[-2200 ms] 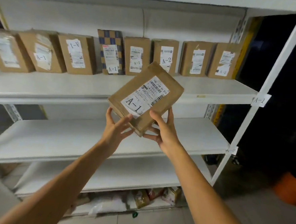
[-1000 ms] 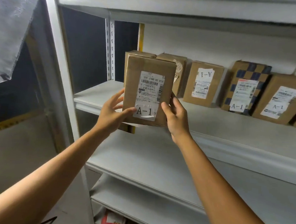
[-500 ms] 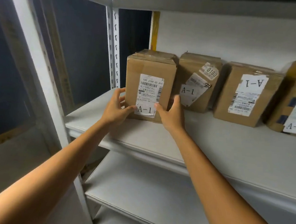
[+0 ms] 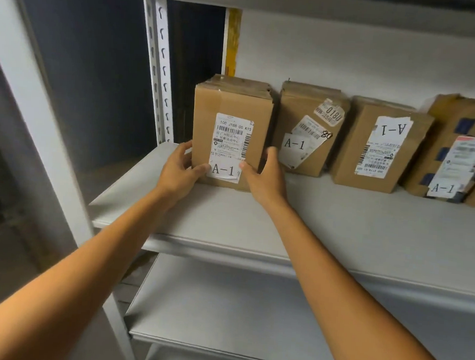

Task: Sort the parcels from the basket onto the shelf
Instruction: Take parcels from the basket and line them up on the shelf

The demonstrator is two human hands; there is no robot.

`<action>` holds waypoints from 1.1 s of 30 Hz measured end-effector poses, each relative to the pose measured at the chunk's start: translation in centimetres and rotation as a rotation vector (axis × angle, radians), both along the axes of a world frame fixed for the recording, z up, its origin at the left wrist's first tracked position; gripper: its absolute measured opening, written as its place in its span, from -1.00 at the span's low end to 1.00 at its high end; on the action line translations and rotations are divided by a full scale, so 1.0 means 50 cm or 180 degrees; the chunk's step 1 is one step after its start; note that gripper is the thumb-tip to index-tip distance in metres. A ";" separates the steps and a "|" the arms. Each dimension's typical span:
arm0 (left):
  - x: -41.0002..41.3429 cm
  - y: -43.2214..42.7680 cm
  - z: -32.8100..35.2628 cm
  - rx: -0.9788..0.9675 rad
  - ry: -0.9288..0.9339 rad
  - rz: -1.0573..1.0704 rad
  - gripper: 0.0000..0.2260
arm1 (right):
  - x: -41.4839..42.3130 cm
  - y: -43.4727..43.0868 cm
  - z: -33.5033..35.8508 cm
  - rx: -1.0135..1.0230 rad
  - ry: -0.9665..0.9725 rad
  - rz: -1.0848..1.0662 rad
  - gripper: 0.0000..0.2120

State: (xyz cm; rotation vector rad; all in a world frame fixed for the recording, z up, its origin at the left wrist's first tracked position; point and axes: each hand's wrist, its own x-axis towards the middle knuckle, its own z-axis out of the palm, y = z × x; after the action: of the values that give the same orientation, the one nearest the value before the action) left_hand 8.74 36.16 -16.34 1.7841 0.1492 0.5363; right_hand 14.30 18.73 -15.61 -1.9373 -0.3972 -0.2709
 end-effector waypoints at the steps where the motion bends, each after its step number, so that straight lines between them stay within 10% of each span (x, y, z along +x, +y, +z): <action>1: -0.006 -0.004 0.001 -0.0018 -0.0028 -0.0012 -0.45 | -0.005 -0.002 0.004 0.0021 0.0111 0.0088 -0.64; 11: -0.089 -0.044 0.035 0.0986 -0.0418 0.0307 -0.63 | -0.094 -0.064 0.012 -0.0405 0.0277 0.0289 -0.47; 17: -0.097 -0.157 0.057 0.2270 -0.0159 -0.0900 -0.64 | -0.151 -0.180 0.023 -0.1301 -0.0186 -0.0044 -0.39; 24: -0.034 -0.452 0.093 0.3780 -0.0222 -0.1830 -0.48 | -0.199 -0.506 0.029 -0.1477 0.0160 -0.0860 -0.31; 33: -0.028 -0.979 0.068 0.3713 -0.0569 -0.2855 -0.49 | -0.383 -1.037 -0.023 -0.1095 0.0841 -0.1991 -0.29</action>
State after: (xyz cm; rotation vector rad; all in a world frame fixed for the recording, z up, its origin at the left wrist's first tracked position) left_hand 7.36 -12.80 -12.92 2.5845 -1.2706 0.0700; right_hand -4.84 -33.12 -16.78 -2.3643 0.3735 -0.3569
